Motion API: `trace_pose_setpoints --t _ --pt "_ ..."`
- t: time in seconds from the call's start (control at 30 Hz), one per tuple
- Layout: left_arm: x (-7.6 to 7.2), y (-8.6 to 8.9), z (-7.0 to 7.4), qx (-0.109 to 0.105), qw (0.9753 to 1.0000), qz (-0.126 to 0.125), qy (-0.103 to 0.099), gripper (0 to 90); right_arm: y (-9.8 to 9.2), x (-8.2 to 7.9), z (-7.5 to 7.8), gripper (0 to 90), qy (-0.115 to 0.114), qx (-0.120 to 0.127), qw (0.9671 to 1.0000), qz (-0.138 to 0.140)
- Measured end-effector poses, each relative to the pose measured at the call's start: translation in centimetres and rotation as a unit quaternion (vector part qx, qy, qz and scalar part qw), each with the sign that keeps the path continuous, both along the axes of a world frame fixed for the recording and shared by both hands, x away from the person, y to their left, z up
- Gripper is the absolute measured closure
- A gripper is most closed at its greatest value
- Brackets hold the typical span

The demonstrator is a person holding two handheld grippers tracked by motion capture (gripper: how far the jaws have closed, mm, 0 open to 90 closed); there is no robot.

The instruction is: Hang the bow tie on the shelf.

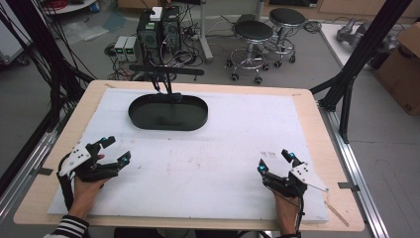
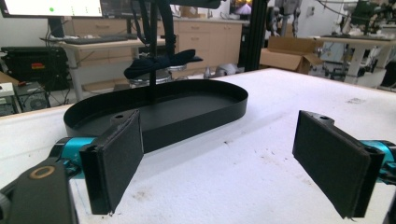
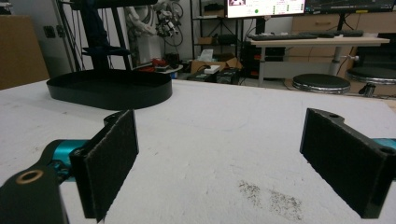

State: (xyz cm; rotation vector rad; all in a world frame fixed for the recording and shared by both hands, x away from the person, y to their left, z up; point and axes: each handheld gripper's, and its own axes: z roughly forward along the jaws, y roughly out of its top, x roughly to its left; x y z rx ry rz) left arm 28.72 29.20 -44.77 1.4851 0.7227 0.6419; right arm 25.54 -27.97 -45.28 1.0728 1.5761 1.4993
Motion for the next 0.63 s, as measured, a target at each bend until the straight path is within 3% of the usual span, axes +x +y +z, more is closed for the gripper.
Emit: trace_pose_setpoints --t 0.07,0.3,0.43,0.63 --pt "0.0 -0.09 -0.34 0.0 1.0 -0.004 0.003 16.6 0.01 0.0 0.0 10.5 0.0 0.0 1.0 0.0" --pt "-0.38 0.01 -0.56 -0.004 0.9998 -0.008 -0.018 18.3 -0.01 0.02 0.0 10.5 0.001 0.0 1.0 0.001" --pt "-0.3 0.21 -0.62 -0.018 0.9997 -0.005 -0.014 16.9 -0.05 -0.09 -0.03 10.5 -0.002 0.003 1.0 0.001" --pt "-0.33 0.13 -0.62 -0.013 0.9998 -0.004 -0.014 17.6 0.0 -0.17 -0.04 10.5 -0.006 0.002 1.0 -0.005"
